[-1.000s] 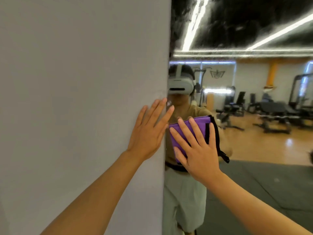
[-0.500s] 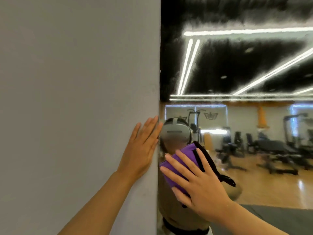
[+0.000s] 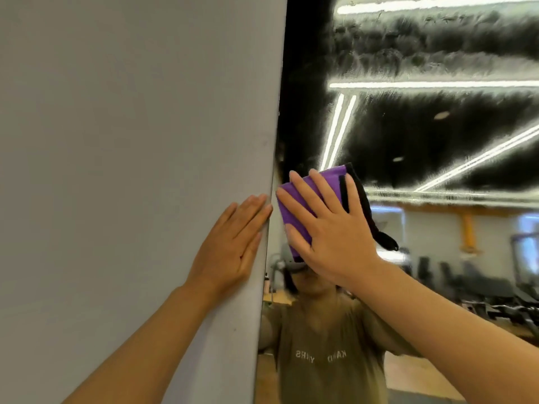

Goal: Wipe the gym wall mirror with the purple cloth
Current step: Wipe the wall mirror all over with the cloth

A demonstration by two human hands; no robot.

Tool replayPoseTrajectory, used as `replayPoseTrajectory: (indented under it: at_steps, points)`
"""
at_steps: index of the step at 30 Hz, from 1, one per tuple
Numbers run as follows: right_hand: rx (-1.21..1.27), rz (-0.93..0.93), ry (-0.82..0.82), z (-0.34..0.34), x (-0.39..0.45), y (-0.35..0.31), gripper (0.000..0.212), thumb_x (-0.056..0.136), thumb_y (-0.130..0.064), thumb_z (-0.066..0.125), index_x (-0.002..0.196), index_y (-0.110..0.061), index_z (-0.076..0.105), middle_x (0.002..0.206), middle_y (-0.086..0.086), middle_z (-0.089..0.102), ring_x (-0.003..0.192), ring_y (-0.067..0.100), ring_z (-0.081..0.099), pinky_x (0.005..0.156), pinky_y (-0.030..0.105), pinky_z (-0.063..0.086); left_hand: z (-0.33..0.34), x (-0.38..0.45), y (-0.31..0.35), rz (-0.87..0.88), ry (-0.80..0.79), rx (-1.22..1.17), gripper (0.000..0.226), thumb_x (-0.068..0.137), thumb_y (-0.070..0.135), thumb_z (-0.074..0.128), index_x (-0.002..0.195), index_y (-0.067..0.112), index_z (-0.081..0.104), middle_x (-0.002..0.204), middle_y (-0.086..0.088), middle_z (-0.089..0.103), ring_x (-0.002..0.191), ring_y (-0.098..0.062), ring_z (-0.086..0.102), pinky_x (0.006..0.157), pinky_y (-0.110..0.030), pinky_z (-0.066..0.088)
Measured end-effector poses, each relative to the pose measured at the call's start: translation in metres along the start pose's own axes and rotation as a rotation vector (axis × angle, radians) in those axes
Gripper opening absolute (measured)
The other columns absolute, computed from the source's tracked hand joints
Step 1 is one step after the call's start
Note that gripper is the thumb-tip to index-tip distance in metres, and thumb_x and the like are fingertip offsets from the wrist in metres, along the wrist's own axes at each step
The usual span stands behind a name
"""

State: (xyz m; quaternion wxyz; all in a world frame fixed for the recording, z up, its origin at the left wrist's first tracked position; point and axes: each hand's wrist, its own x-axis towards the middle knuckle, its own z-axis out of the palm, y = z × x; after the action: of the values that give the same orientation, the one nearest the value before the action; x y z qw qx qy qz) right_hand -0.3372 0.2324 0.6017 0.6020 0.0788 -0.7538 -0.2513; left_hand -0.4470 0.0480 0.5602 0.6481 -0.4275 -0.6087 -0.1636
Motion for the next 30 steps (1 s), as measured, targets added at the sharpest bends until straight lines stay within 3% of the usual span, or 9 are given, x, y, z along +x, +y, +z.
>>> replayPoseTrajectory:
  at_steps: [2, 6, 10, 12, 16, 20, 22, 26, 30]
  points:
    - [0.010, -0.045, -0.007, 0.004, -0.027, -0.012, 0.057, 0.103, -0.049, 0.026, 0.157, -0.030, 0.033, 0.165, 0.000, 0.028, 0.154, 0.028, 0.018, 0.121, 0.062, 0.012, 0.000, 0.000, 0.004, -0.022, 0.000, -0.014, 0.050, 0.106, 0.022, 0.030, 0.155, 0.009, 0.028, 0.162, -0.005, 0.030, 0.152, -0.016, 0.023, 0.125, -0.028, 0.008]
    - [-0.012, -0.360, -0.073, 0.012, -0.109, -0.043, 0.058, 0.099, -0.054, 0.035, 0.153, -0.034, 0.039, 0.160, -0.004, 0.036, 0.151, 0.027, 0.027, 0.120, 0.059, 0.011, -0.002, -0.002, 0.010, -0.040, -0.019, -0.016, 0.050, 0.108, 0.023, 0.031, 0.155, 0.007, 0.028, 0.162, -0.006, 0.030, 0.152, -0.018, 0.024, 0.126, -0.030, 0.008]
    - [-0.020, -0.487, -0.155, 0.011, -0.107, -0.033, 0.057, 0.099, -0.056, 0.037, 0.152, -0.038, 0.040, 0.158, -0.008, 0.038, 0.150, 0.022, 0.029, 0.121, 0.057, 0.009, -0.003, -0.007, 0.020, -0.102, -0.024, -0.029, 0.054, 0.110, 0.035, 0.026, 0.157, 0.011, 0.025, 0.165, -0.005, 0.025, 0.154, -0.015, 0.017, 0.126, -0.032, 0.005]
    - [-0.017, -0.456, -0.140, 0.007, -0.083, -0.012, 0.057, 0.100, -0.056, 0.033, 0.154, -0.037, 0.037, 0.160, -0.006, 0.034, 0.152, 0.022, 0.026, 0.121, 0.058, 0.010, -0.004, -0.010, 0.022, -0.124, -0.030, -0.038, 0.055, 0.108, 0.035, 0.029, 0.158, 0.013, 0.024, 0.166, -0.003, 0.023, 0.154, -0.011, 0.013, 0.126, -0.030, 0.003]
    - [-0.017, -0.173, -0.076, -0.009, -0.031, 0.040, 0.061, 0.101, -0.054, 0.026, 0.157, -0.032, 0.034, 0.163, -0.001, 0.032, 0.153, 0.026, 0.024, 0.121, 0.060, 0.011, -0.005, -0.006, 0.025, -0.158, -0.029, -0.017, 0.056, 0.107, 0.040, 0.029, 0.158, 0.016, 0.020, 0.166, 0.000, 0.022, 0.154, -0.006, 0.010, 0.126, -0.031, 0.005]
    - [-0.022, -0.029, -0.059, -0.008, -0.043, 0.028, 0.060, 0.102, -0.051, 0.024, 0.158, -0.030, 0.031, 0.165, 0.001, 0.027, 0.154, 0.029, 0.018, 0.122, 0.062, 0.008, -0.004, -0.002, 0.044, -0.278, -0.022, 0.059, 0.057, 0.106, 0.041, 0.028, 0.159, 0.021, 0.016, 0.167, 0.000, 0.015, 0.154, -0.008, 0.006, 0.125, -0.030, 0.004]
    - [-0.013, -0.052, -0.052, -0.002, -0.078, 0.008, 0.059, 0.103, -0.050, 0.026, 0.158, -0.029, 0.032, 0.165, 0.001, 0.026, 0.154, 0.030, 0.017, 0.122, 0.061, 0.007, -0.001, -0.005, 0.055, -0.334, -0.041, 0.077, 0.059, 0.106, 0.043, 0.026, 0.160, 0.020, 0.019, 0.168, -0.003, 0.013, 0.155, -0.013, 0.004, 0.125, -0.030, 0.001]
    - [-0.035, -0.268, -0.146, 0.000, -0.149, -0.007, 0.060, 0.101, -0.053, 0.032, 0.157, -0.031, 0.033, 0.164, -0.001, 0.028, 0.154, 0.029, 0.018, 0.122, 0.060, 0.008, 0.006, -0.012, 0.073, -0.345, -0.051, 0.115, 0.062, 0.108, 0.048, 0.016, 0.160, 0.016, 0.022, 0.169, -0.006, 0.012, 0.155, -0.018, 0.001, 0.124, -0.029, -0.007]
    - [-0.036, -0.390, -0.188, -0.006, -0.137, 0.019, 0.059, 0.101, -0.056, 0.028, 0.156, -0.034, 0.034, 0.162, -0.003, 0.030, 0.153, 0.025, 0.023, 0.122, 0.058, 0.008, 0.012, -0.012, 0.088, -0.327, -0.024, 0.134, 0.063, 0.108, 0.047, 0.012, 0.159, 0.012, 0.025, 0.168, -0.009, 0.015, 0.155, -0.021, 0.004, 0.124, -0.031, -0.006]
